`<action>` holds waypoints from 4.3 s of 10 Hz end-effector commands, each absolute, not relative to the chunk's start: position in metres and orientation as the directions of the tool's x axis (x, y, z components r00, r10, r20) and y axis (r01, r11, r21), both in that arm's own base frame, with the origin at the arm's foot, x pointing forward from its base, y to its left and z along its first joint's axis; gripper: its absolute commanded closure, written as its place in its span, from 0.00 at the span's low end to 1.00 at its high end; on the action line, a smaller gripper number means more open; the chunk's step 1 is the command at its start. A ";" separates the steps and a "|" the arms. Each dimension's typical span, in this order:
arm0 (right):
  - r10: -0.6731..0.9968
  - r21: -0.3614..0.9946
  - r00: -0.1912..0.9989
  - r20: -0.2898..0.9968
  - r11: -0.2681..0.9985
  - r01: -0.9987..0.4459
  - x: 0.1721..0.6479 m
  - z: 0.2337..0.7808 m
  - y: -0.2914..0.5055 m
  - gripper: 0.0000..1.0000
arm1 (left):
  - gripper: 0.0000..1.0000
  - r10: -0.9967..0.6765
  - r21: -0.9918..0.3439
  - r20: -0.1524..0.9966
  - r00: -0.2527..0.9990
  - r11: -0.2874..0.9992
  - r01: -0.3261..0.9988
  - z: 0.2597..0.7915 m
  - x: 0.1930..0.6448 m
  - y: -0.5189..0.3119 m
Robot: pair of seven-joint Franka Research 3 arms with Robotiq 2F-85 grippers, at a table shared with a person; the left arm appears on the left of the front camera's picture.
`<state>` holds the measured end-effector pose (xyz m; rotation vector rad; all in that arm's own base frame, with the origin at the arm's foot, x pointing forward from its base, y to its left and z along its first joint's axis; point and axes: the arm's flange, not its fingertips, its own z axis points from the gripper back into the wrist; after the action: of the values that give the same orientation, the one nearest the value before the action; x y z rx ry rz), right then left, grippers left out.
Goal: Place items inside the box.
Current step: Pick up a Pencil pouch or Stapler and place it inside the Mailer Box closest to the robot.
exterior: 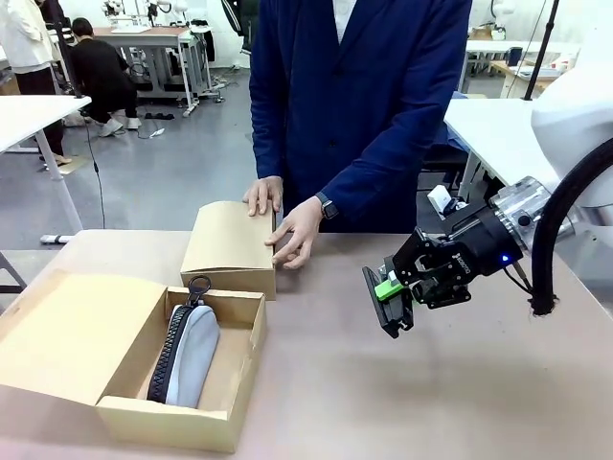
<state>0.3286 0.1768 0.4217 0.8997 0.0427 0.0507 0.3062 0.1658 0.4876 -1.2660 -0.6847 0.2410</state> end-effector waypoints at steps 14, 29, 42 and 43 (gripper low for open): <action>0.111 0.810 0.990 0.086 0.571 -0.134 0.322 0.429 0.271 0.68 | 0.00 0.532 -0.928 0.356 0.768 0.296 0.226 0.486 0.304 0.163; 0.214 0.691 0.971 0.111 0.686 -0.230 0.324 0.384 0.448 0.48 | 0.00 0.532 -0.928 0.356 0.768 0.296 0.226 0.486 0.304 0.163; 0.578 0.820 0.814 0.056 0.439 -0.368 0.318 0.449 0.208 0.00 | 0.00 0.532 -0.928 0.356 0.768 0.296 0.226 0.486 0.304 0.163; 0.566 0.879 0.823 0.050 0.366 -0.306 0.318 0.447 0.162 0.00 | 0.00 0.532 -0.928 0.356 0.768 0.296 0.226 0.486 0.304 0.163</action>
<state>0.3079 0.2111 0.4468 0.9897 0.2161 0.5755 0.3061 0.1661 0.4877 -1.2657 -0.6852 0.2415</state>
